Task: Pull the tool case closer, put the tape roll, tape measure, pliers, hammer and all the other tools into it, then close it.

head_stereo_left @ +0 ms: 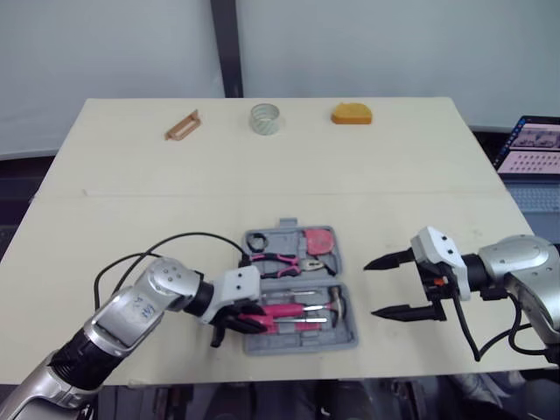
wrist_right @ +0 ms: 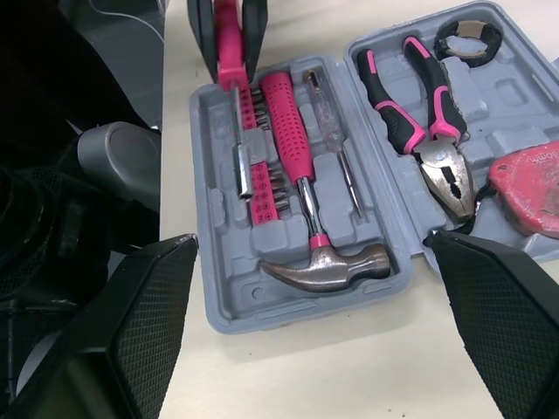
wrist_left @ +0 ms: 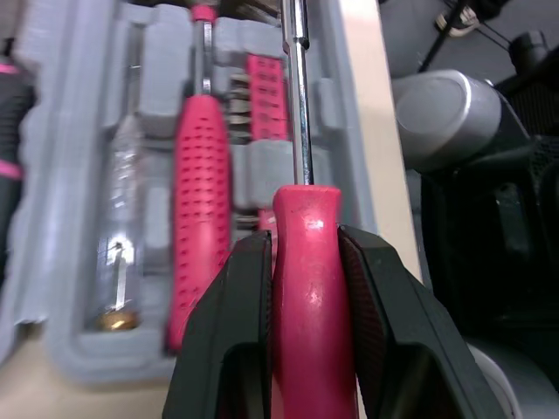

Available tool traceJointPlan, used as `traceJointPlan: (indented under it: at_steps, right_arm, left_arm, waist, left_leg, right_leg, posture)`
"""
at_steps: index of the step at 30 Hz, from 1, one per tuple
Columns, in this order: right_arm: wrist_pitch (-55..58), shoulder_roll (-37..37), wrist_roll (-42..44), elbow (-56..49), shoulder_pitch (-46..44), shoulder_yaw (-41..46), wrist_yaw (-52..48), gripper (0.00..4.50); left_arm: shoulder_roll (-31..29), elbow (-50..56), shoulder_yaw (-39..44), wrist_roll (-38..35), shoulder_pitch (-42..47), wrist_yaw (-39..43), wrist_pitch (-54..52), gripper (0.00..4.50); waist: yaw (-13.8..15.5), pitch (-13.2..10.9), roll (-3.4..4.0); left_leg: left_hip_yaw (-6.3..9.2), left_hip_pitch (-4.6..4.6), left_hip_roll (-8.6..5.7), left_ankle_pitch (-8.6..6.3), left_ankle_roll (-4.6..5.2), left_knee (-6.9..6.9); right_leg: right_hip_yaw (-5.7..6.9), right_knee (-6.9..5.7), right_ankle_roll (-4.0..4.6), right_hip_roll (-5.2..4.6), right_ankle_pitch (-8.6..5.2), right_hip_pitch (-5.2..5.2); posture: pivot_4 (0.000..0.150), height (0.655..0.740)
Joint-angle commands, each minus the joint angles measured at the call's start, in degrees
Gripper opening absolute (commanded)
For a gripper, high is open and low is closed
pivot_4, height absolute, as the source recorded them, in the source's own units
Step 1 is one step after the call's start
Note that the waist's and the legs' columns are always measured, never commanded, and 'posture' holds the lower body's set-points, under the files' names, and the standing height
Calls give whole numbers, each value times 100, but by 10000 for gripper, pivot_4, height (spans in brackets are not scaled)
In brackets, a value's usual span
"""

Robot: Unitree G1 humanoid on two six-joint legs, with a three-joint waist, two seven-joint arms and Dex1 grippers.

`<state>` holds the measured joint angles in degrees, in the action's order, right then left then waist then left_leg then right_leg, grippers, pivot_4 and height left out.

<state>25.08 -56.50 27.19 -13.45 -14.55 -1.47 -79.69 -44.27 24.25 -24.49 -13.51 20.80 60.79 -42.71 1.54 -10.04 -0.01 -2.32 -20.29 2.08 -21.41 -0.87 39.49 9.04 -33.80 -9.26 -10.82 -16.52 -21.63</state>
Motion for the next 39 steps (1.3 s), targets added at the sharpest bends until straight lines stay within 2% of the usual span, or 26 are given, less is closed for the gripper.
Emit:
traceJointPlan:
  at_steps: [1,10,25,39]
  right_arm:
    - [16,-134,90,-217,53,130,-76,45000]
    - [74,-150,126,-290,103,176,-30,45000]
    - [107,-61,127,-383,189,186,94,45000]
    - [75,51,116,-419,264,167,201,45000]
  left_arm:
    - [201,259,-151,-30,58,-154,-238,6331]
    - [445,351,-600,16,272,-443,-945,6331]
    - [563,806,-855,-263,676,-906,-2414,6331]
    - [673,1025,-1173,-452,949,-1316,-2919,6331]
  waist:
    - [5,0,0]
    - [3,0,-1]
    - [8,-1,-1]
    - [16,-1,-2]
  left_leg:
    - [1,-1,0,0,0,2]
    - [3,-2,0,0,1,7]
    - [7,-4,0,-1,1,13]
    - [9,-6,-1,-1,2,17]
  right_leg:
    - [0,0,0,0,0,1]
    - [1,-1,0,0,0,2]
    - [1,-2,0,0,0,4]
    - [0,-3,0,0,0,5]
  posture:
    - [1500,7400]
    - [1500,7400]
    - [1500,7400]
    - [1500,7400]
